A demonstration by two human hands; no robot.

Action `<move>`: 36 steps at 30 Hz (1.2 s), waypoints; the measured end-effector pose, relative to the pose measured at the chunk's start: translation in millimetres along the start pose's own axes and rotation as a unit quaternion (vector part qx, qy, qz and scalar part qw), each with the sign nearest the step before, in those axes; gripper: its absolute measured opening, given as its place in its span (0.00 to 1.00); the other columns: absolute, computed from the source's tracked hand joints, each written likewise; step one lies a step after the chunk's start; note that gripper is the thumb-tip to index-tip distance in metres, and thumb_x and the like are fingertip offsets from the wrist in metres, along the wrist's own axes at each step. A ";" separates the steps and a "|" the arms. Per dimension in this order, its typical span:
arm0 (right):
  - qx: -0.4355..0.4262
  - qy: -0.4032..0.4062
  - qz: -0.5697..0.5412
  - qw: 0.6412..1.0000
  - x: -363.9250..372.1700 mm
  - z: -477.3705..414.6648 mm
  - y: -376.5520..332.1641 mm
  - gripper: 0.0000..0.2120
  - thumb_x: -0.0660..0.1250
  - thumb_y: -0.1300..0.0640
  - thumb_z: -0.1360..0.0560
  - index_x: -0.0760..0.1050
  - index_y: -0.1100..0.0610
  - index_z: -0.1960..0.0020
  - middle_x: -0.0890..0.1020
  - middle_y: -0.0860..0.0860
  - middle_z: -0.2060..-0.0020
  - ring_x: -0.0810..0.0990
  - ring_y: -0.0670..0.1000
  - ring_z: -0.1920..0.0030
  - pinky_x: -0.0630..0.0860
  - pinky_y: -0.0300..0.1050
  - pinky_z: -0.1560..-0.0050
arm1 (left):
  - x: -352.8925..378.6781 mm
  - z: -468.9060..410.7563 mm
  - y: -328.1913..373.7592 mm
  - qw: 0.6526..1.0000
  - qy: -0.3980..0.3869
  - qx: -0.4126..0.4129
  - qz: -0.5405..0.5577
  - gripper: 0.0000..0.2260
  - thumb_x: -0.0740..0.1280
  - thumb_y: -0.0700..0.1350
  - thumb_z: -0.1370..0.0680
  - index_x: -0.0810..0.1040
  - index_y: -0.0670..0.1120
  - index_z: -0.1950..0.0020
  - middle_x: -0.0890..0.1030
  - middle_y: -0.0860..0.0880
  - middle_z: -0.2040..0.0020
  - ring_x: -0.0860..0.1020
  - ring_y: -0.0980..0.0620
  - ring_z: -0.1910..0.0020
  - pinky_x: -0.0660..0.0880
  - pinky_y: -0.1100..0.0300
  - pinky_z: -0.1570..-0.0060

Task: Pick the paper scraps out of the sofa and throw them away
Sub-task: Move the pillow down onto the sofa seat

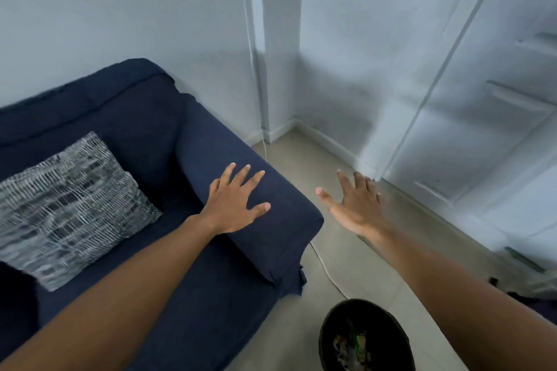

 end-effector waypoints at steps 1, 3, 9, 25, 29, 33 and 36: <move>-0.016 0.003 0.008 1.000 -5.4 -5.0 -18.4 0.42 0.47 0.24 0.28 0.48 0.45 0.20 0.49 0.55 0.20 0.46 0.60 0.21 0.49 0.65 0.25 | -12.4 5.2 -13.7 1.000 0.007 -0.013 -0.001 0.34 0.56 0.68 0.22 0.48 0.59 0.20 0.47 0.50 0.18 0.38 0.45 0.21 0.46 0.41 0.26; -0.046 0.005 0.018 0.999 -12.7 -13.6 -52.7 0.42 0.47 0.24 0.28 0.47 0.44 0.20 0.49 0.55 0.20 0.46 0.60 0.21 0.49 0.64 0.25 | -32.5 16.2 -39.7 0.999 0.023 -0.036 0.000 0.34 0.56 0.68 0.22 0.48 0.59 0.20 0.48 0.51 0.18 0.38 0.45 0.21 0.47 0.40 0.26; -0.137 -0.001 0.011 0.990 -17.4 -25.1 -163.9 0.44 0.47 0.23 0.29 0.49 0.45 0.20 0.50 0.54 0.20 0.44 0.58 0.20 0.47 0.64 0.25 | -81.1 67.3 -121.3 0.989 0.069 -0.131 0.000 0.35 0.57 0.68 0.23 0.48 0.60 0.20 0.49 0.50 0.18 0.40 0.45 0.20 0.47 0.40 0.26; -0.364 -0.067 0.056 0.927 44.5 18.8 -406.7 0.44 0.47 0.23 0.29 0.49 0.45 0.20 0.50 0.54 0.20 0.43 0.58 0.20 0.48 0.64 0.24 | -125.3 265.6 -281.4 0.922 0.125 -0.366 0.013 0.35 0.56 0.70 0.24 0.48 0.61 0.20 0.49 0.50 0.18 0.39 0.45 0.21 0.47 0.39 0.26; -0.379 -0.083 0.064 0.919 60.2 24.9 -425.8 0.44 0.47 0.22 0.29 0.48 0.45 0.20 0.49 0.54 0.19 0.43 0.58 0.20 0.47 0.64 0.24 | -115.6 289.0 -293.4 0.912 0.126 -0.389 0.022 0.36 0.56 0.70 0.24 0.47 0.62 0.21 0.50 0.50 0.18 0.40 0.45 0.21 0.47 0.39 0.27; -0.385 -0.091 0.077 0.915 75.4 24.0 -435.5 0.44 0.46 0.23 0.29 0.47 0.45 0.20 0.49 0.54 0.19 0.43 0.57 0.20 0.48 0.64 0.24 | -103.1 295.8 -300.7 0.908 0.121 -0.400 0.034 0.36 0.57 0.69 0.23 0.46 0.61 0.20 0.49 0.50 0.18 0.39 0.45 0.21 0.46 0.41 0.26; -0.379 -0.098 0.082 0.917 88.6 19.1 -440.1 0.44 0.47 0.23 0.29 0.47 0.45 0.20 0.48 0.54 0.19 0.43 0.58 0.20 0.48 0.64 0.24 | -91.1 293.2 -309.0 0.909 0.116 -0.399 0.045 0.35 0.57 0.68 0.23 0.47 0.60 0.20 0.49 0.50 0.18 0.39 0.45 0.21 0.46 0.40 0.26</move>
Point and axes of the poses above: each hand's wrist, its own z-axis away from the middle knuckle, its own x-axis out of the palm, y = z × x, the point moved 1 cm from there along -z, towards the middle knuckle
